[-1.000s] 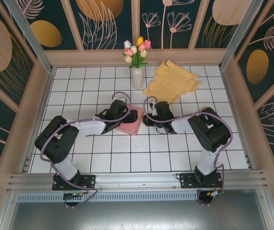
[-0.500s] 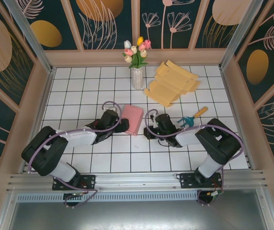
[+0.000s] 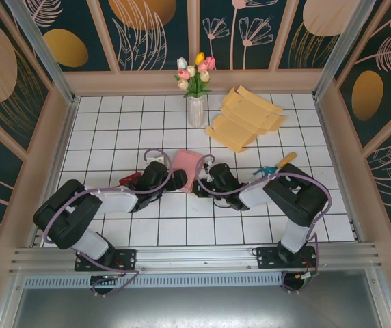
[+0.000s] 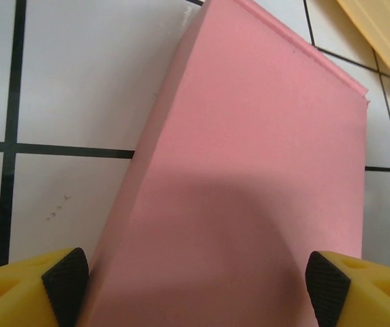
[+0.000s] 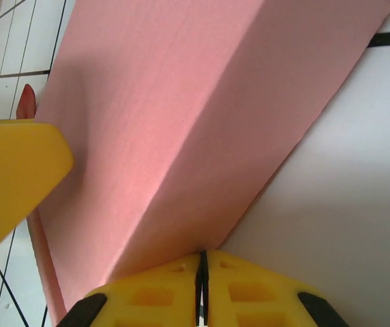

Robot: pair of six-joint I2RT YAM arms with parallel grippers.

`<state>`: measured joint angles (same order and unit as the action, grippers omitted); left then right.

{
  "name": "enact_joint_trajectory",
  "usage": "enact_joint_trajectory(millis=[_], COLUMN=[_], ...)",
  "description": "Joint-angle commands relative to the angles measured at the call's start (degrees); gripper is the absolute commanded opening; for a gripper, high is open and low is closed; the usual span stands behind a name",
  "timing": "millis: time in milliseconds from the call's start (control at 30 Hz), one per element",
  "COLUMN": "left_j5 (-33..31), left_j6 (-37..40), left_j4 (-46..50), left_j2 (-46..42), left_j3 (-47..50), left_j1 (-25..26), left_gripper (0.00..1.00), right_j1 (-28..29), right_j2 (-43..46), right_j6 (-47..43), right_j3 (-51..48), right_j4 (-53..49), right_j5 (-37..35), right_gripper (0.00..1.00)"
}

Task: Fold the paper box

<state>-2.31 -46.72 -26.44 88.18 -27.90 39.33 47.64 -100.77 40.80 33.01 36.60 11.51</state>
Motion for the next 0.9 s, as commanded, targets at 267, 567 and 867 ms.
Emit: enact_joint_trajectory(millis=[267,567,867], left_j5=[-0.78,-7.86,-9.94], left_j6=[-3.71,-0.8,-6.24], left_j4=[5.73,13.83,15.56], left_j2=[-5.13,-7.06,-22.29], left_j3=[-1.22,-3.71,4.24], left_j1=[2.69,-0.22,3.25], left_gripper=[0.87,0.88,0.83], right_j1=[7.34,0.71,-6.96], right_j2=[3.29,15.36,15.51], right_j6=[2.18,-10.36,-26.5], right_j3=[-0.33,-0.29,9.51], right_j4=[2.66,-17.57,-25.85], right_j5=[-6.53,-14.2,-10.45], right_gripper=[0.13,0.16,0.43])
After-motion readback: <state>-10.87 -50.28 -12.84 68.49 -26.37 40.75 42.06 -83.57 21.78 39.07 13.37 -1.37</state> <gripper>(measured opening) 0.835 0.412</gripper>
